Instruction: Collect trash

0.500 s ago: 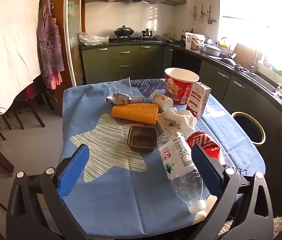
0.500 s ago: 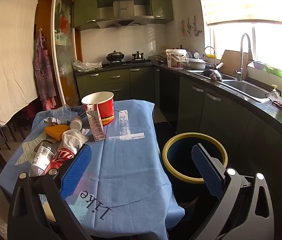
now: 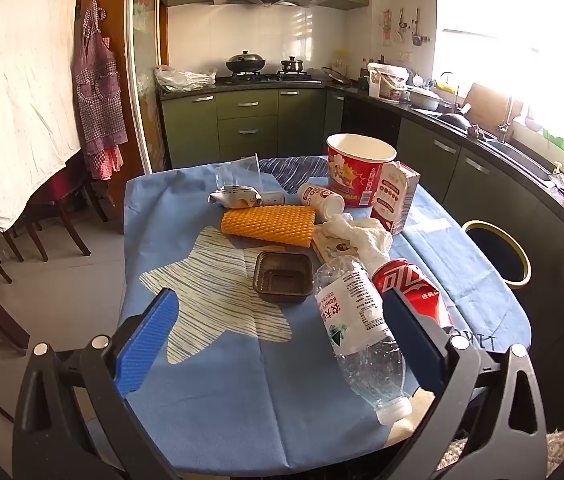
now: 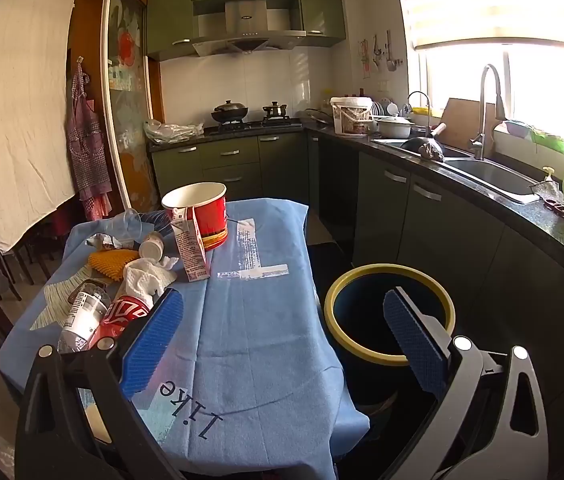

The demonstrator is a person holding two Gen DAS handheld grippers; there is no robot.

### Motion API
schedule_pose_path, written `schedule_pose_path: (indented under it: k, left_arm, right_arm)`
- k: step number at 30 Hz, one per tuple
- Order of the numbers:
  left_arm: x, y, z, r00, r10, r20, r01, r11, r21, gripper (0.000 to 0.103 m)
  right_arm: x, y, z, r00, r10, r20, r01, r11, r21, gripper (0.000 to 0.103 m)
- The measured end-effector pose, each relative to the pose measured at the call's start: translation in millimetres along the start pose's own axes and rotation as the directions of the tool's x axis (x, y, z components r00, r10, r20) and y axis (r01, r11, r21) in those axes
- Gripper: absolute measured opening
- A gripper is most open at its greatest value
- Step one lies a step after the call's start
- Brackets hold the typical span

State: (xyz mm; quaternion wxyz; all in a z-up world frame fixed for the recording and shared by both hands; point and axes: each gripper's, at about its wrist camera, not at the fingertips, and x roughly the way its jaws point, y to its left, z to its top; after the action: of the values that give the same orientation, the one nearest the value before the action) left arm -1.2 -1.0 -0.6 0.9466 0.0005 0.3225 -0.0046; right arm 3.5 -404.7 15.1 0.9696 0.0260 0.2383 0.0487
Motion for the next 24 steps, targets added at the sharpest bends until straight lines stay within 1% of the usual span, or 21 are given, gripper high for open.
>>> schedule_pose_path:
  k: [24]
  left_arm:
    - [4.3,-4.2,-0.9,1.0,-0.009,-0.011,0.009,1.0,0.007,0.097]
  right_arm:
    - [0.0,0.1,-0.3,1.0,0.001,-0.001,-0.001,1.0,0.003,0.099]
